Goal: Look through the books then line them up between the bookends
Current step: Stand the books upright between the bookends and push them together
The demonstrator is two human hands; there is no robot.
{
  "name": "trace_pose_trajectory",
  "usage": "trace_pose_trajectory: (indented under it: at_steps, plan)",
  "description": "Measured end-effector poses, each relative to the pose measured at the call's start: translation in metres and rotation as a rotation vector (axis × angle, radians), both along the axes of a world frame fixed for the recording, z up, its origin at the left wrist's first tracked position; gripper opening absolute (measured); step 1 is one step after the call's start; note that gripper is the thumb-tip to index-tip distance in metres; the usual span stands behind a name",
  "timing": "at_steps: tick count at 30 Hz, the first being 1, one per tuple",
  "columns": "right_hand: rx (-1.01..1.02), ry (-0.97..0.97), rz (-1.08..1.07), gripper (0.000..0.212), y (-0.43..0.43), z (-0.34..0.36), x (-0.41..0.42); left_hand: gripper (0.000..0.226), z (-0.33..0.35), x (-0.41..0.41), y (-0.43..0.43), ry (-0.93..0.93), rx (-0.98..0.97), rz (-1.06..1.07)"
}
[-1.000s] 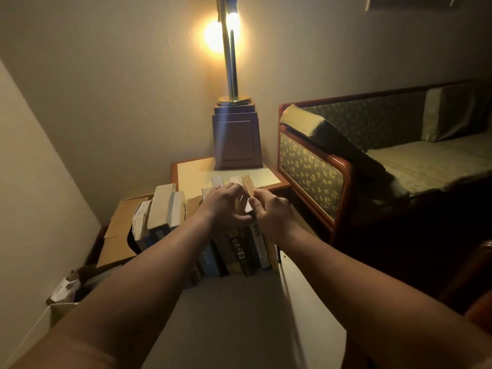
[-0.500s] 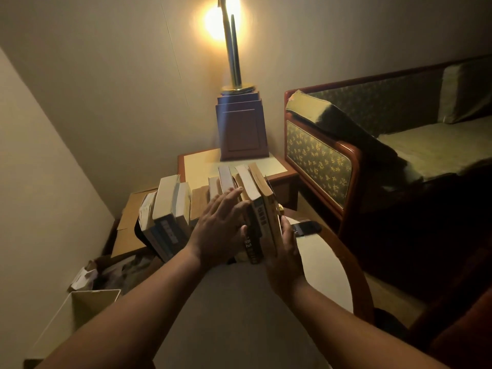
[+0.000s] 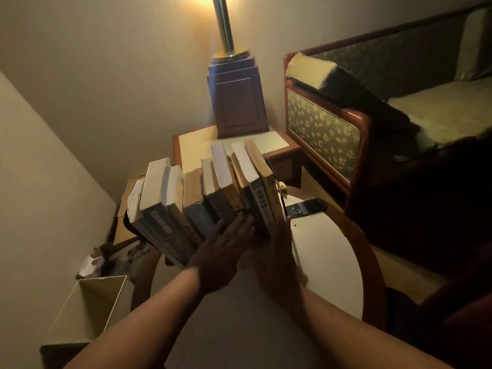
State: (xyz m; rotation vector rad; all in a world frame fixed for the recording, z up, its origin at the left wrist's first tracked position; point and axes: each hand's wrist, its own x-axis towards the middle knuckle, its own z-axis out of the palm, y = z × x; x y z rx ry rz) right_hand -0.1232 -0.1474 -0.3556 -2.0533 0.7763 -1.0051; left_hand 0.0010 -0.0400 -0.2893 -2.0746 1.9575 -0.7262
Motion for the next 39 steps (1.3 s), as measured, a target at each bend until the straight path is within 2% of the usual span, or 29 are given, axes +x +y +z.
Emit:
trace_pose_trajectory:
  at_steps: [2, 6, 11, 16, 24, 30, 33, 36, 39]
  plan:
    - [-0.1, -0.013, -0.138, 0.092, 0.004, -0.008, 0.005, 0.077, 0.001, 0.005, -0.003, -0.036, 0.011, -0.023]
    - [-0.161, -0.076, -0.053, 0.085, 0.007, -0.004, 0.004, 0.073, -0.006, 0.015, -0.009, -0.04, 0.01, -0.056]
    - [-0.118, -0.109, -0.032, 0.083, 0.004, -0.001, 0.014, 0.08, -0.013, 0.026, -0.015, -0.041, 0.012, -0.074]
    - [-0.131, -0.12, -0.027, 0.081, -0.005, -0.005, 0.017, 0.068, -0.014, 0.033, -0.021, -0.062, -0.018, -0.114]
    - [-0.175, -0.125, -0.06, 0.074, -0.009, -0.009, 0.024, 0.094, -0.007, 0.029, -0.027, -0.008, -0.026, -0.063]
    - [-0.171, -0.11, -0.037, 0.075, -0.003, -0.004, 0.016, 0.096, -0.001, 0.027, -0.02, 0.028, 0.081, -0.003]
    - [-0.197, -0.071, -0.021, 0.066, 0.004, -0.009, 0.011, 0.094, 0.002, 0.029, -0.008, -0.006, 0.148, -0.002]
    - [-0.258, -0.028, -0.042, 0.066, 0.008, -0.008, 0.007, 0.089, 0.002, 0.035, 0.012, 0.03, 0.126, 0.024]
    - [-0.288, 0.015, -0.031, 0.072, 0.01, 0.007, 0.004, 0.094, 0.006, 0.045, 0.026, 0.017, 0.129, 0.021]
